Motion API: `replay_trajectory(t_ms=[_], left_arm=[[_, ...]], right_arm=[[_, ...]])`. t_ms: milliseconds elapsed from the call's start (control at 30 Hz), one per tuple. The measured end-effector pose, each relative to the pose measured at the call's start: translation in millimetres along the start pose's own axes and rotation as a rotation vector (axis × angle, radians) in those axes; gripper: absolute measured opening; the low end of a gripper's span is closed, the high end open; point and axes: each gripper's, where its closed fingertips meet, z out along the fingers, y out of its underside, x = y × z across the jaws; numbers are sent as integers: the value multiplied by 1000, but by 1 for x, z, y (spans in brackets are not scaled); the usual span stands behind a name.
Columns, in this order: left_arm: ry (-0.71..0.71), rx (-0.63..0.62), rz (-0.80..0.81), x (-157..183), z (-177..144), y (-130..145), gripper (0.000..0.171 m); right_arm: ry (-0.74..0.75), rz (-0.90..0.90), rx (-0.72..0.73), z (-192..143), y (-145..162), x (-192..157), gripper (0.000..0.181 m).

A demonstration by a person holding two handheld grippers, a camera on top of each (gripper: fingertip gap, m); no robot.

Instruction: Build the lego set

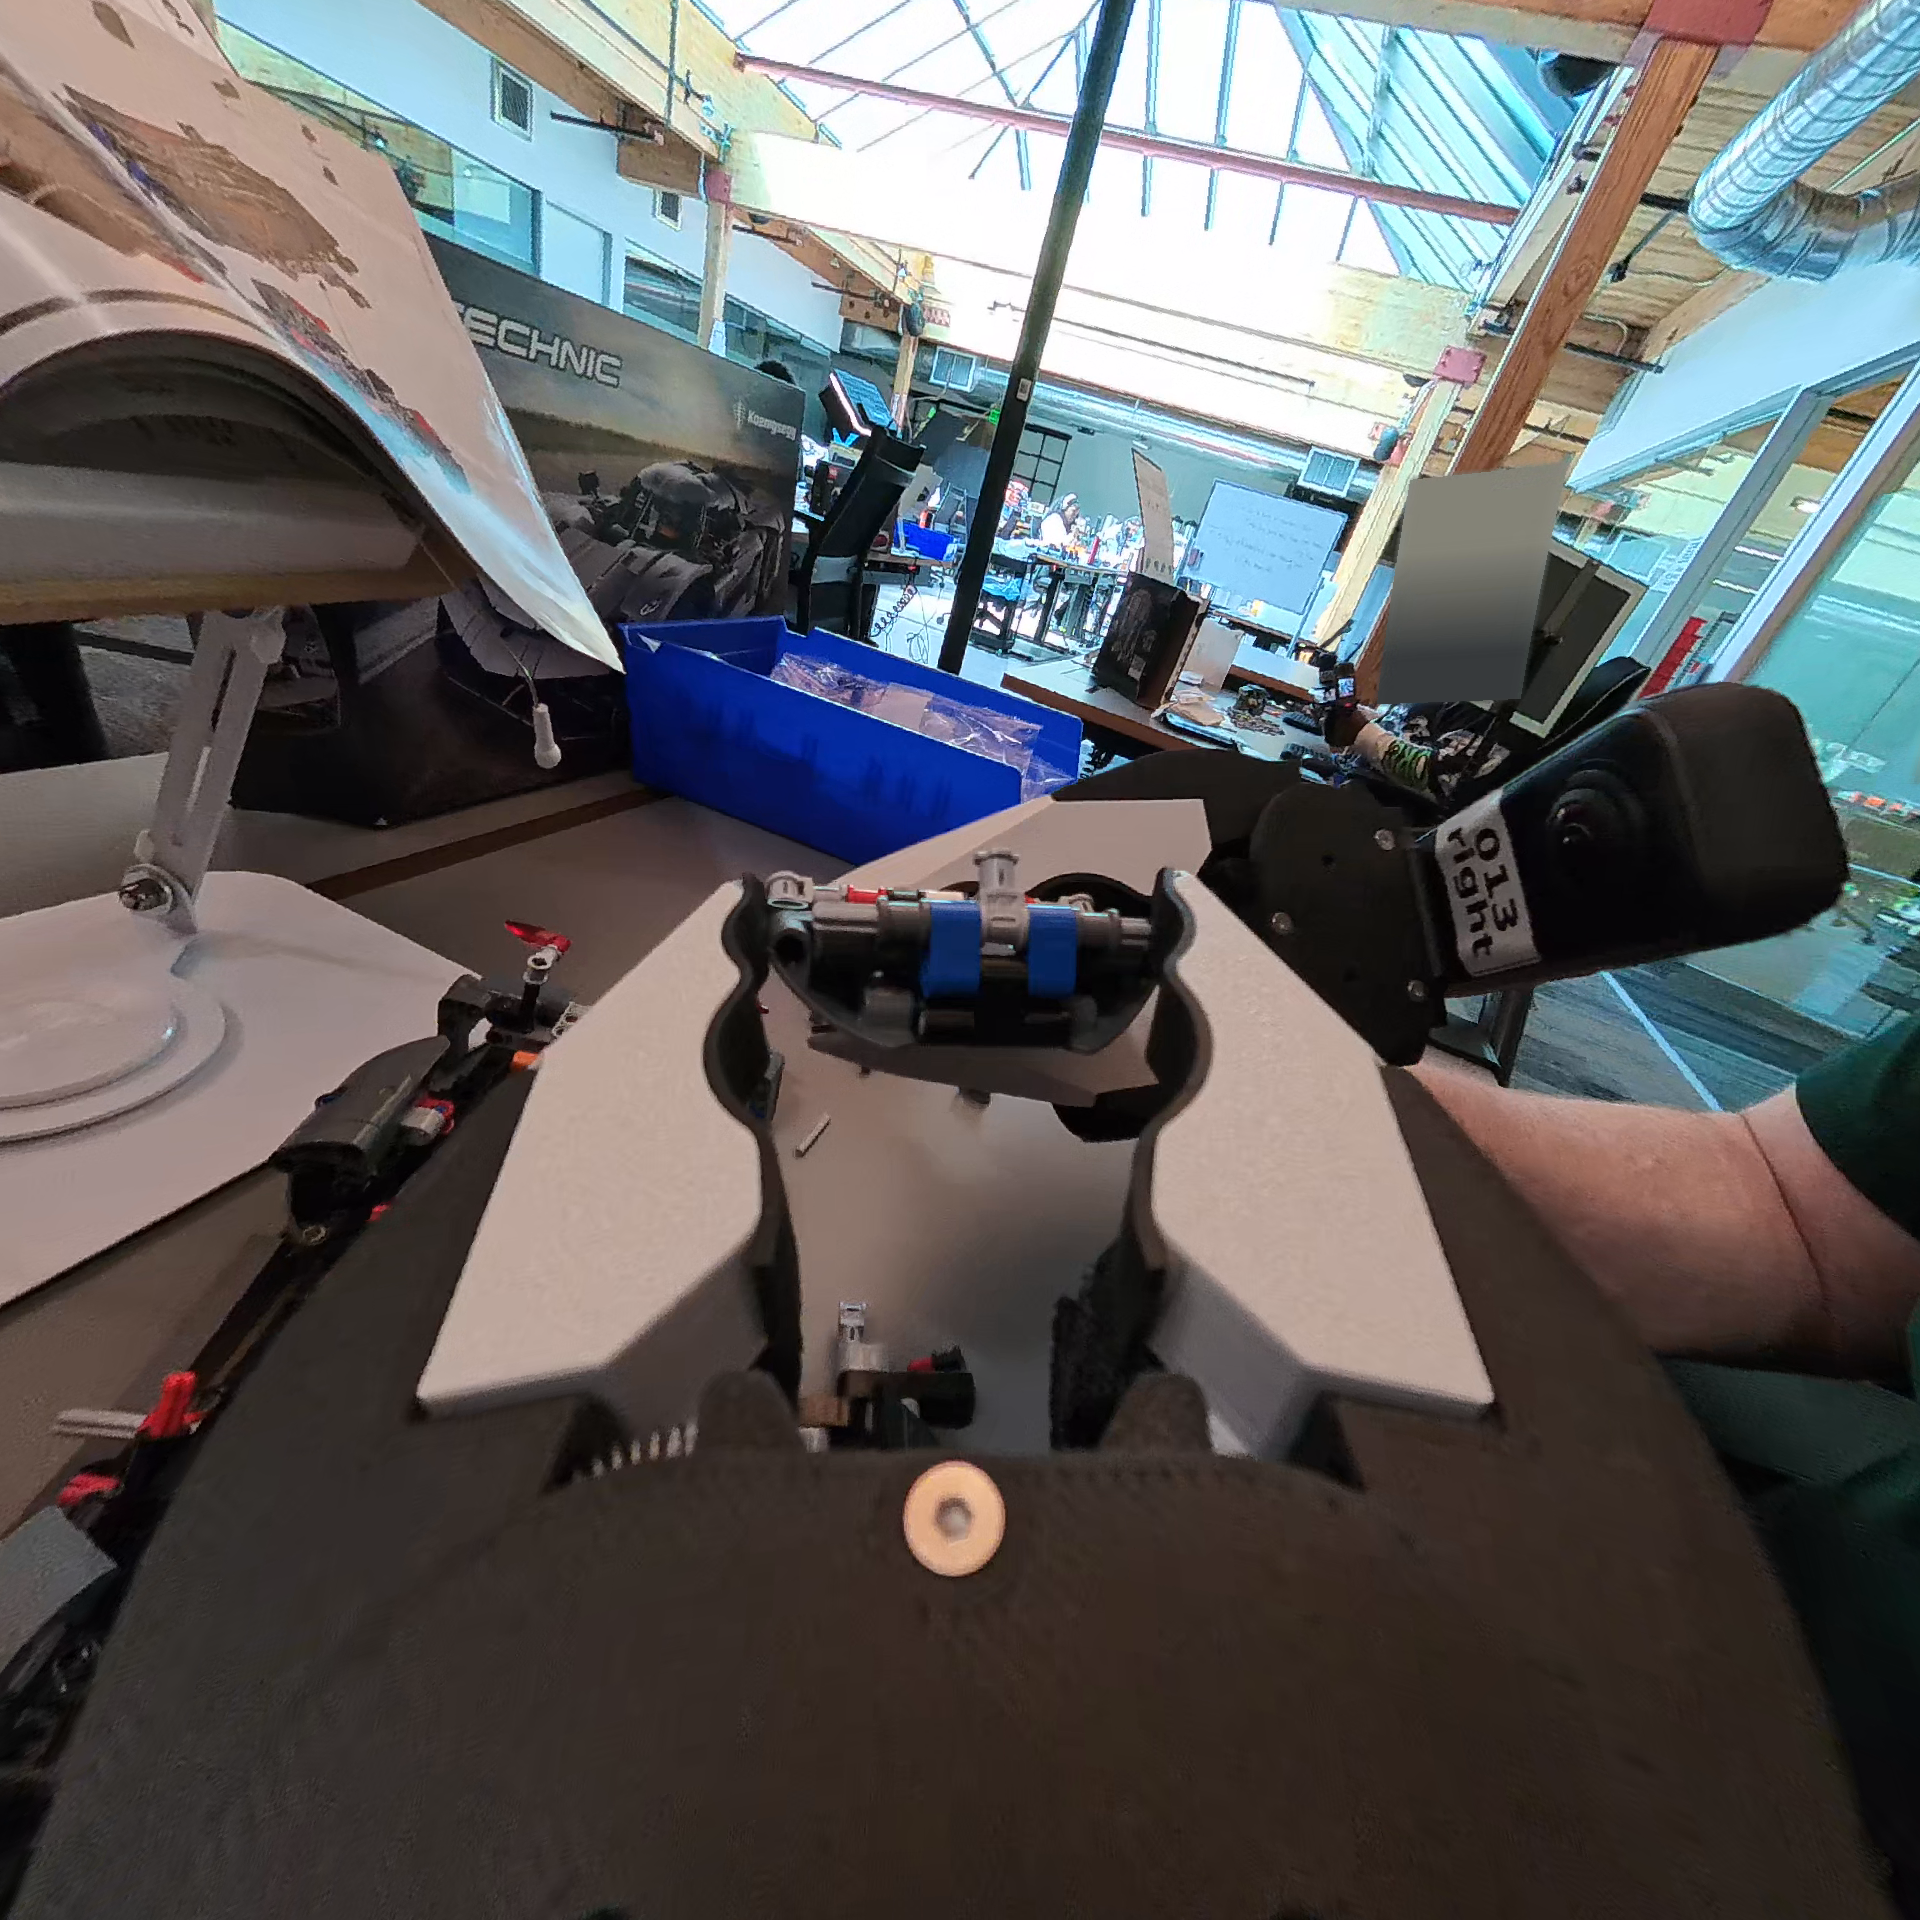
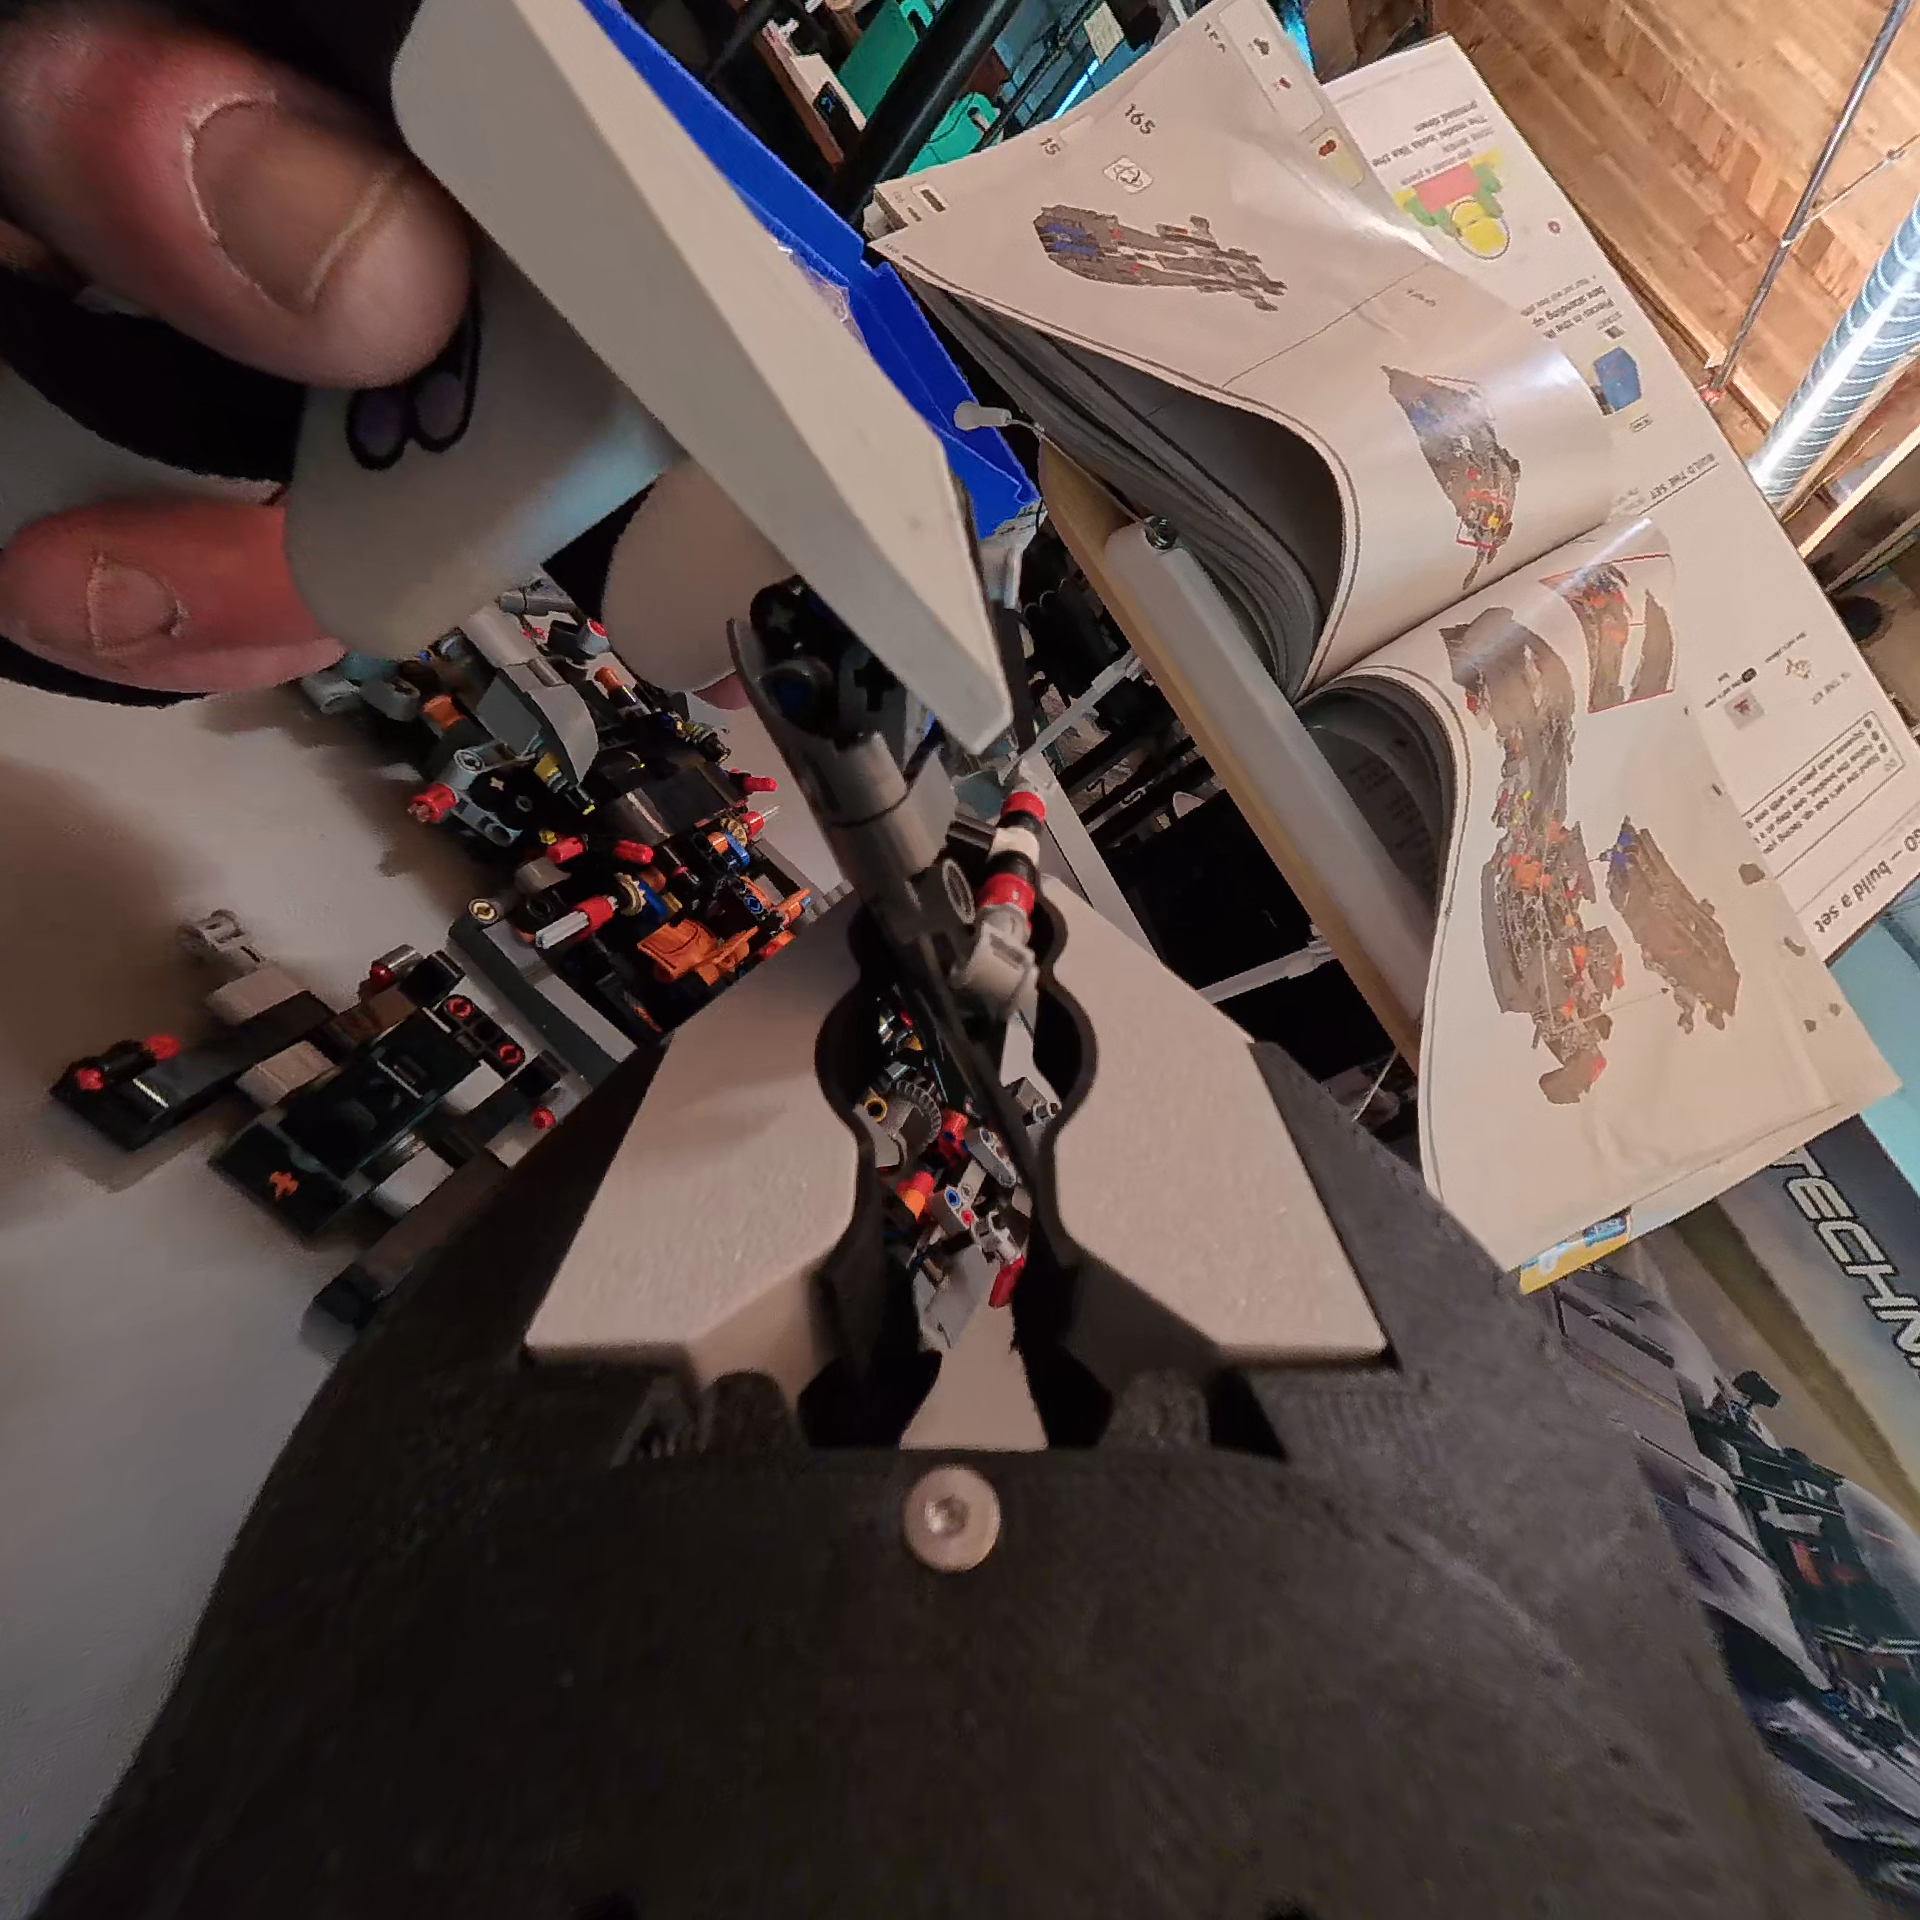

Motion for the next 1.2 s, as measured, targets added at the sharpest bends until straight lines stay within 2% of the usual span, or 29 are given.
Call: replay_trajectory(t_ms=[333, 767, 933, 1200], left_arm=[[26, 67, -84, -3, -4, -6, 71], [-3, 238, -214, -27, -25, -26, 71], [3, 239, -217, -26, -25, -27, 71], [23, 220, -213, -22, -22, -24, 72]], right_arm=[[-1, 54, 19, -1, -2, 5, 31], [17, 79, 25, -4, -1, 12, 32], [12, 80, 28, -4, -1, 11, 31], [9, 67, 26, -5, -1, 10, 19]])
